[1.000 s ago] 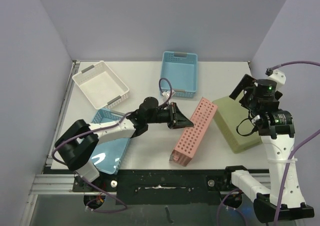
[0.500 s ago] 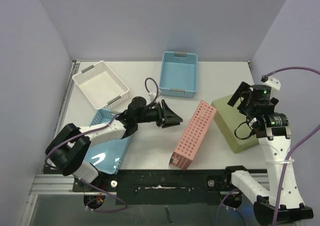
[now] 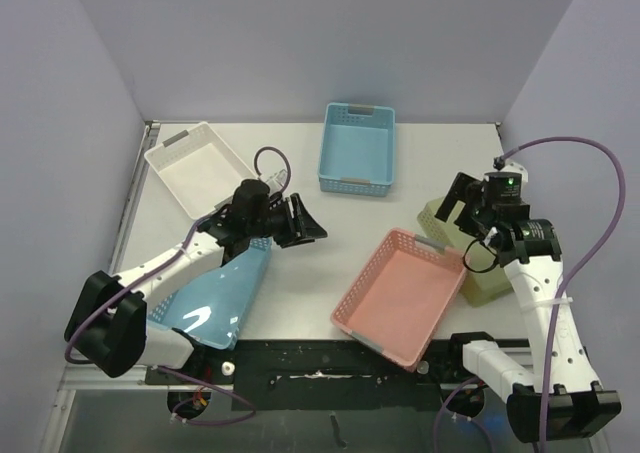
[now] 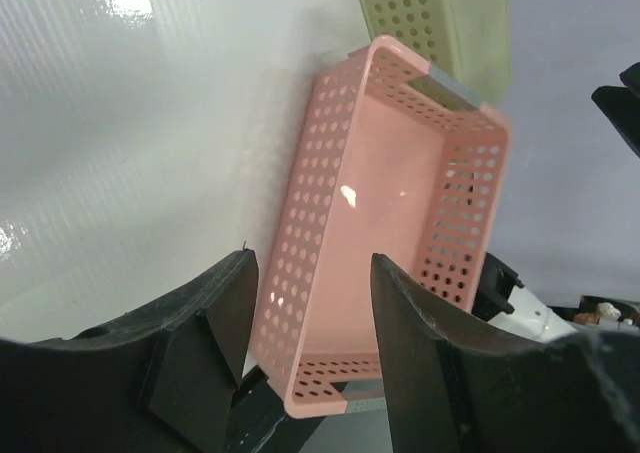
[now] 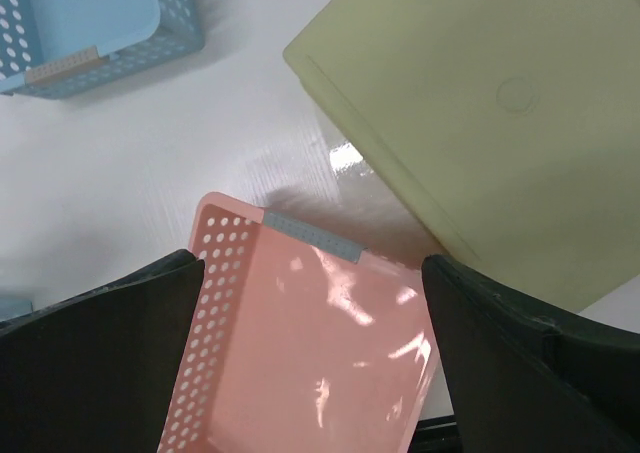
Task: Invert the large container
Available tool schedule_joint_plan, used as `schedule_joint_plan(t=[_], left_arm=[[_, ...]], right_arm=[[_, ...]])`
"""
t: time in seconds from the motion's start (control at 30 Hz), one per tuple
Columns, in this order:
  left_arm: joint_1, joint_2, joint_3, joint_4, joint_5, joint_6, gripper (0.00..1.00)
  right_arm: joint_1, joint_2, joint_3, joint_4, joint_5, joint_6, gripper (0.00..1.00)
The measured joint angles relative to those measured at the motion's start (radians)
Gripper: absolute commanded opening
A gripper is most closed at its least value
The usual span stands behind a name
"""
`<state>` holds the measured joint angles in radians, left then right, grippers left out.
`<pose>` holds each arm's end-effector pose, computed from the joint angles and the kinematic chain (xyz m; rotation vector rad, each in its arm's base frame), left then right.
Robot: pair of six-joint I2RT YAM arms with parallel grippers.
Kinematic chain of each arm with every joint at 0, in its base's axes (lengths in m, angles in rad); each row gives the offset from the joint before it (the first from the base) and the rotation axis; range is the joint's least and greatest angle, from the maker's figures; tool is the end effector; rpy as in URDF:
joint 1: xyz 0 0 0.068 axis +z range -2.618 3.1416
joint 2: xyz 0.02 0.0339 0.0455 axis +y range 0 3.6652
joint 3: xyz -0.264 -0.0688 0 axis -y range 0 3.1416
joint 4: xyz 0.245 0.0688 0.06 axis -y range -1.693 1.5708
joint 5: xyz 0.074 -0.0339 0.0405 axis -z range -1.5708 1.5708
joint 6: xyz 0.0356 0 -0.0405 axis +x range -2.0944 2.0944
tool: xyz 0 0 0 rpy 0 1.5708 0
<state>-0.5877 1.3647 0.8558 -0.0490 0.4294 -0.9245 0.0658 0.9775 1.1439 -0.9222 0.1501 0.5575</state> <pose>0.2409 -0.1783 0.2486 -0.1144 2.3813 -1.2762 0.1835 0.0068 0.3572 0.6374 2.2310 0.1410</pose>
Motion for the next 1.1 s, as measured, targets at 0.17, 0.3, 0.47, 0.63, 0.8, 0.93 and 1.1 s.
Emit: schedule_joint_plan(t=[0.17, 0.3, 0.47, 0.63, 0.8, 0.93, 1.1], left_arm=[[-0.003, -0.003, 0.018, -0.05, -0.011, 0.04, 0.49], [-0.037, -0.003, 0.077, -0.116, -0.056, 0.091, 0.54], [-0.148, 0.029, 0.211, -0.216, -0.129, 0.197, 0.57], [-0.183, 0.049, 0.246, -0.302, -0.162, 0.265, 0.59], [-0.08, -0.008, 0.237, -0.396, -0.199, 0.292, 0.63], [0.018, -0.12, 0.232, -0.452, -0.244, 0.304, 0.65], [0.068, -0.24, 0.204, -0.472, -0.281, 0.303, 0.65]], right_arm=[[0.0, 0.002, -0.076, 0.016, -0.086, 0.013, 0.98], [0.0, -0.001, -0.134, 0.055, -0.153, 0.042, 0.98], [0.016, 0.002, -0.209, 0.095, -0.213, 0.112, 0.98], [0.184, 0.032, -0.244, 0.135, -0.185, 0.248, 0.98], [0.438, 0.167, -0.188, 0.134, -0.081, 0.418, 0.98], [0.509, 0.272, -0.179, 0.181, -0.057, 0.499, 0.98], [0.565, 0.378, -0.179, 0.225, -0.045, 0.571, 0.93]])
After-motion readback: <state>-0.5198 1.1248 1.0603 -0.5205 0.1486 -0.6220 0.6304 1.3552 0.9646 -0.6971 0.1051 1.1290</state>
